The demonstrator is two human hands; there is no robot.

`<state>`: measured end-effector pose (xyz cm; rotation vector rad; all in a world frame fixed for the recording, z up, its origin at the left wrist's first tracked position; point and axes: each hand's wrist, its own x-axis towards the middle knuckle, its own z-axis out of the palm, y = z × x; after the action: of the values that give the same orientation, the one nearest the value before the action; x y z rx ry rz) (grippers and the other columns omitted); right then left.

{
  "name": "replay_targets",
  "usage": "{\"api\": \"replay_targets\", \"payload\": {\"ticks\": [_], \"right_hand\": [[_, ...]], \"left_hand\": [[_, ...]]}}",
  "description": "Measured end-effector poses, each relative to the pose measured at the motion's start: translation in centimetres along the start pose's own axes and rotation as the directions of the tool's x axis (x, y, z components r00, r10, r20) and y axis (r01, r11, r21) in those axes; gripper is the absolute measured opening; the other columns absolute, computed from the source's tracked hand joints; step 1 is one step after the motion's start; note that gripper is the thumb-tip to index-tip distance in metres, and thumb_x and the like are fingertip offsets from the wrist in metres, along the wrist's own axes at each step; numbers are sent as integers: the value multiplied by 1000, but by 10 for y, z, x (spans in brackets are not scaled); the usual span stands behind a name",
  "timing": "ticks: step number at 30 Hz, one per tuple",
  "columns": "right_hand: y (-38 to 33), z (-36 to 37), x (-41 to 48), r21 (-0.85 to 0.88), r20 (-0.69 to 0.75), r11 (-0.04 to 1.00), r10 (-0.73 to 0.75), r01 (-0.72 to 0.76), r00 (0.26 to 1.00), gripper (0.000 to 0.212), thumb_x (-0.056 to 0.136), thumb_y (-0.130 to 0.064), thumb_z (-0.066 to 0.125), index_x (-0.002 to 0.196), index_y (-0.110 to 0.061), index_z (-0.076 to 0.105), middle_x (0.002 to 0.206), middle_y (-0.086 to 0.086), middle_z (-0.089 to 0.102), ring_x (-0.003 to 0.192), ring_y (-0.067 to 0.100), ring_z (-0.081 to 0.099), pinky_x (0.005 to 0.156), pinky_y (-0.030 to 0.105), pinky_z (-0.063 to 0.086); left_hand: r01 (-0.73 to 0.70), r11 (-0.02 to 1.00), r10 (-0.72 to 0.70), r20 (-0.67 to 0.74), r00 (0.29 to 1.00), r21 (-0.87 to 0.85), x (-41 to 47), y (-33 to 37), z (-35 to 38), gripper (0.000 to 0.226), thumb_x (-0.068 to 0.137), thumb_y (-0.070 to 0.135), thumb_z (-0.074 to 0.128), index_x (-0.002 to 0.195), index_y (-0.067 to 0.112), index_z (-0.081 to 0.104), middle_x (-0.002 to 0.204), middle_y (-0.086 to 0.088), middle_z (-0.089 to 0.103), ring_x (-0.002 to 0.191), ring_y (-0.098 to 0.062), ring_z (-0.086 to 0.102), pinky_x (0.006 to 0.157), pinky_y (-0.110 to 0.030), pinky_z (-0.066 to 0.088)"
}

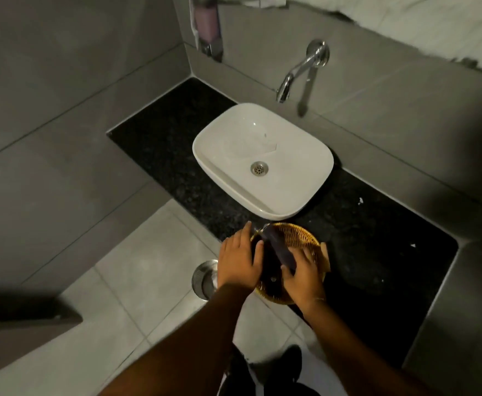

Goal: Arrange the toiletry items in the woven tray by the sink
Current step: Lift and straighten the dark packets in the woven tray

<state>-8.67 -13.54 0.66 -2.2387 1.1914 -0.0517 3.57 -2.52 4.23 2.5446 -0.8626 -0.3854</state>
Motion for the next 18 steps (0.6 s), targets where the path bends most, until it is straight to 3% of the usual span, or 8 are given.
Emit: {"api": "replay_targets", "payload": {"ticks": [2, 4, 5, 8, 11, 14, 16, 18], "right_hand": [[2, -14, -8, 41, -4, 987, -153, 153, 988, 45, 89, -19, 79, 133, -20, 69, 132, 1, 64, 127, 24, 62, 116, 35, 43], [3, -29, -12, 28, -47, 974, -222, 223, 974, 45, 89, -18, 80, 132, -19, 71, 130, 1, 65, 124, 23, 61, 112, 30, 41], [3, -34, -11, 24, -53, 972, -234, 235, 971, 45, 88, -17, 81, 132, -18, 71, 131, 1, 64, 125, 25, 60, 112, 35, 46], [3, -51, -8, 43, -2, 975, -217, 217, 976, 48, 90, -19, 79, 136, -18, 68, 142, 1, 58, 136, 29, 53, 112, 49, 51], [4, -59, -8, 131, 29, 974, -191, 186, 981, 50, 89, -18, 80, 137, -21, 67, 145, -3, 56, 140, 27, 53, 112, 46, 53], [5, -60, -10, 196, 46, 963, -198, 186, 979, 49, 90, -21, 80, 137, -25, 66, 144, -5, 54, 140, 25, 52, 112, 48, 53], [4, -60, -9, 271, 52, 953, -153, 134, 987, 52, 90, -24, 81, 139, -25, 65, 139, -8, 57, 136, 21, 54, 111, 43, 53], [-2, -62, -8, 406, 103, 914, -63, 16, 993, 51, 89, -24, 83, 138, -29, 67, 128, -13, 65, 127, 16, 62, 105, 37, 57]], "left_hand": [[70, 996, -66, 58, 996, -60, 16, 12, -15, 63, 107, 63, 37, 155, 25, 50, 139, -11, 73, 129, -34, 68, 110, -47, 53], [99, 989, -82, 162, 983, -106, 25, 22, -28, 56, 104, 70, 38, 125, 26, 65, 116, -11, 81, 112, -36, 76, 92, -45, 60], [82, 988, -56, 184, 981, -132, 29, 25, -32, 57, 104, 71, 38, 111, 23, 68, 108, -12, 81, 106, -37, 76, 88, -45, 60], [38, 975, 3, 187, 982, -217, 36, 28, -40, 59, 107, 66, 34, 79, 24, 64, 91, -9, 79, 96, -33, 76, 84, -40, 57], [91, 930, -27, 182, 983, -357, 36, 30, -44, 67, 112, 57, 34, 60, 21, 55, 69, -8, 69, 75, -26, 71, 80, -38, 55], [281, 694, -156, 243, 957, -663, 33, 37, -55, 74, 114, 47, 40, 76, -10, 67, 75, -32, 70, 69, -30, 67, 81, -56, 63], [439, 461, -206, 389, 898, -771, 28, 43, -64, 69, 113, 52, 41, 99, -8, 71, 78, -20, 72, 69, -28, 69, 69, -47, 65], [495, 366, -151, 474, 867, -788, 22, 51, -70, 70, 111, 60, 34, 116, 4, 76, 85, -6, 78, 75, -21, 77, 68, -32, 62]]}}
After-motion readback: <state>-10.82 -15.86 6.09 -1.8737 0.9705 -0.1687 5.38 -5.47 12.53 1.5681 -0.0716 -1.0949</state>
